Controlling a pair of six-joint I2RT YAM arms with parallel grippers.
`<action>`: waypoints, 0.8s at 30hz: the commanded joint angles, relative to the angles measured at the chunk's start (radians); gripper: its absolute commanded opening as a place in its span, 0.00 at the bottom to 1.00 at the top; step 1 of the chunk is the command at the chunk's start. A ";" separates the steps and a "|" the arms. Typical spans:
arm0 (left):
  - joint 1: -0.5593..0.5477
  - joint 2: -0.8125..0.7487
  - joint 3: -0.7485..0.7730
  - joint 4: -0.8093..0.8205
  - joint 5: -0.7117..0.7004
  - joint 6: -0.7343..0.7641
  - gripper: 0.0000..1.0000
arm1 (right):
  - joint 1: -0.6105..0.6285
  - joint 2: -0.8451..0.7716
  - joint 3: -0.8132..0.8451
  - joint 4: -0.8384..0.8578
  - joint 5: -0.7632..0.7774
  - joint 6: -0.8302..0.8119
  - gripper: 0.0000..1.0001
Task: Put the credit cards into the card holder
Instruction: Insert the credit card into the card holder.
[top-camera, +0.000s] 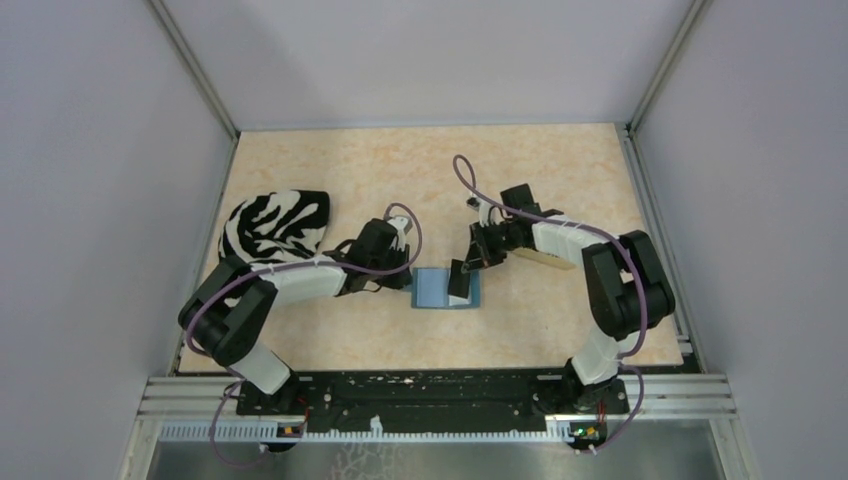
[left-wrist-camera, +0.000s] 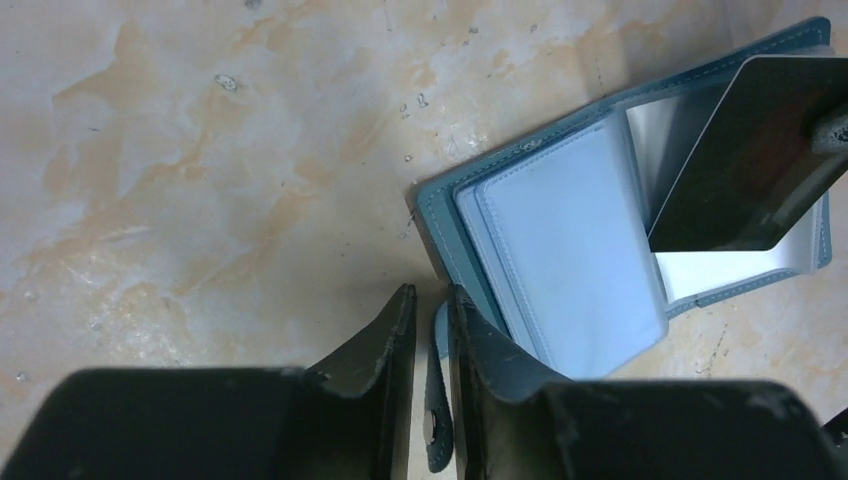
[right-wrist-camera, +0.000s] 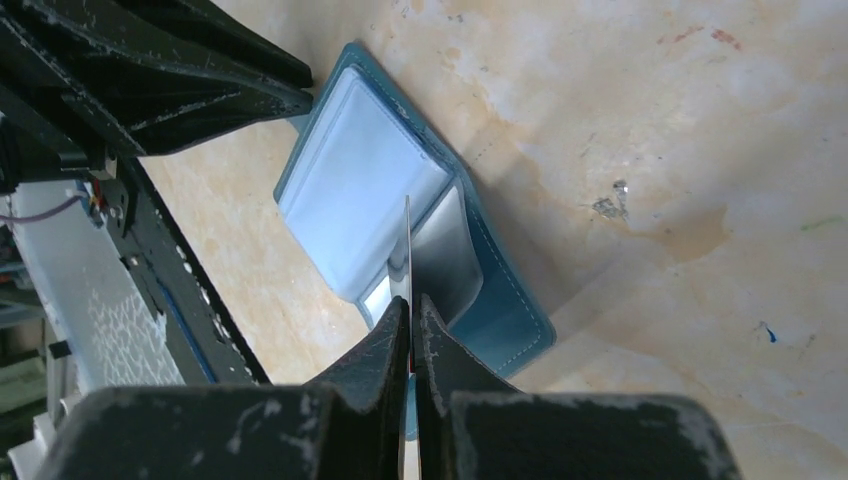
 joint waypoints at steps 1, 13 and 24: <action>0.008 0.016 0.026 0.026 0.083 0.001 0.26 | -0.040 -0.035 -0.001 0.075 -0.044 0.064 0.00; 0.021 -0.067 -0.034 0.046 0.068 -0.024 0.45 | -0.051 -0.014 -0.040 0.135 -0.123 0.144 0.00; 0.031 -0.373 -0.124 0.055 0.063 -0.033 0.48 | -0.095 -0.072 -0.062 0.175 -0.192 0.176 0.00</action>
